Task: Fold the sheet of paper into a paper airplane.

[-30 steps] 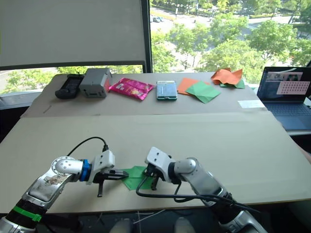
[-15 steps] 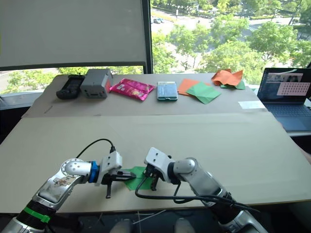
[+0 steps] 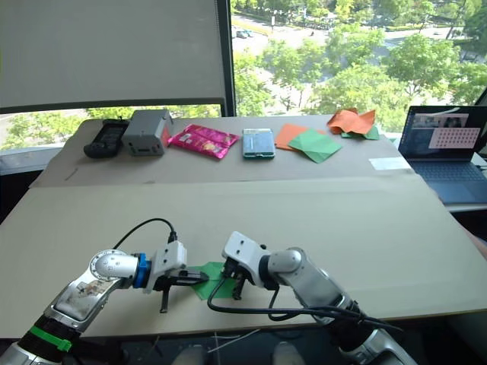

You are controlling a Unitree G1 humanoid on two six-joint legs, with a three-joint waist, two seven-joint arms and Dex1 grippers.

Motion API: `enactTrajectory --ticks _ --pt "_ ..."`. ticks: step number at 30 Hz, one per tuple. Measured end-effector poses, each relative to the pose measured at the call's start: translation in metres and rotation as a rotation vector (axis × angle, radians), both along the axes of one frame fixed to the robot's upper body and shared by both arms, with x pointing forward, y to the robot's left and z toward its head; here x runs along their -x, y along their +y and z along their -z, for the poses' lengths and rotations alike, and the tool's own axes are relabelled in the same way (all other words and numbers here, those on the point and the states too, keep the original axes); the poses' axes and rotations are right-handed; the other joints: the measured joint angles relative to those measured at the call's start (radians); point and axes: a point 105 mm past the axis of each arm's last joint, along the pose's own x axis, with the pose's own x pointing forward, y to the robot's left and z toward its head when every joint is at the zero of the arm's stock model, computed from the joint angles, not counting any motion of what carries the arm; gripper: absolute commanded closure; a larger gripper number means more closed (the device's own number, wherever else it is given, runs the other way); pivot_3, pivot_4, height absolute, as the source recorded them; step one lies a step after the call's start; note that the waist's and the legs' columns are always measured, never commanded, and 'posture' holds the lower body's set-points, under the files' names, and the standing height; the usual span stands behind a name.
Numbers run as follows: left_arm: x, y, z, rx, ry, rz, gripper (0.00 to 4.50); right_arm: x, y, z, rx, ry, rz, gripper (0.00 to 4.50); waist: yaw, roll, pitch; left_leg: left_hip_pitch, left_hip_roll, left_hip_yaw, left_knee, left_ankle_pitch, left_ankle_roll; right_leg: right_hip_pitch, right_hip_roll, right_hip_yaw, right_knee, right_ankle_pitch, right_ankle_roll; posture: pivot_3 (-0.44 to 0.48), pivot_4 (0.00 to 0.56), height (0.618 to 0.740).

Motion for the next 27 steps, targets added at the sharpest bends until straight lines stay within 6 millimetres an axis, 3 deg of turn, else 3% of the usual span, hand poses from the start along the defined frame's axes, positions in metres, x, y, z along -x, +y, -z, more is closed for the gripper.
enactTrajectory --ticks 10,20,27 --pt "0.004 0.016 0.0 -0.004 0.007 -0.038 4.5 0.001 0.001 0.001 0.005 0.005 -0.001 4.49 -0.019 0.0 -0.001 0.002 0.001 0.0 -0.002 -0.001 0.0 0.0 0.0 0.0 0.0 0.0 0.0 0.0 0.15 0.721" --pt "0.009 0.049 0.001 -0.06 0.019 -0.12 4.5 0.001 0.001 0.001 0.006 0.01 -0.004 4.49 -0.022 0.002 -0.001 0.006 0.002 0.0 -0.002 -0.005 -0.003 0.0 0.0 0.0 0.0 0.0 0.0 0.0 0.15 0.721" --pt "0.013 0.057 0.002 -0.057 0.029 -0.151 4.5 0.001 0.001 0.002 0.009 0.013 -0.008 4.49 -0.022 0.004 0.001 0.008 0.002 0.001 -0.002 -0.007 -0.004 -0.001 -0.001 -0.001 0.0 0.0 0.0 0.0 0.15 0.721"
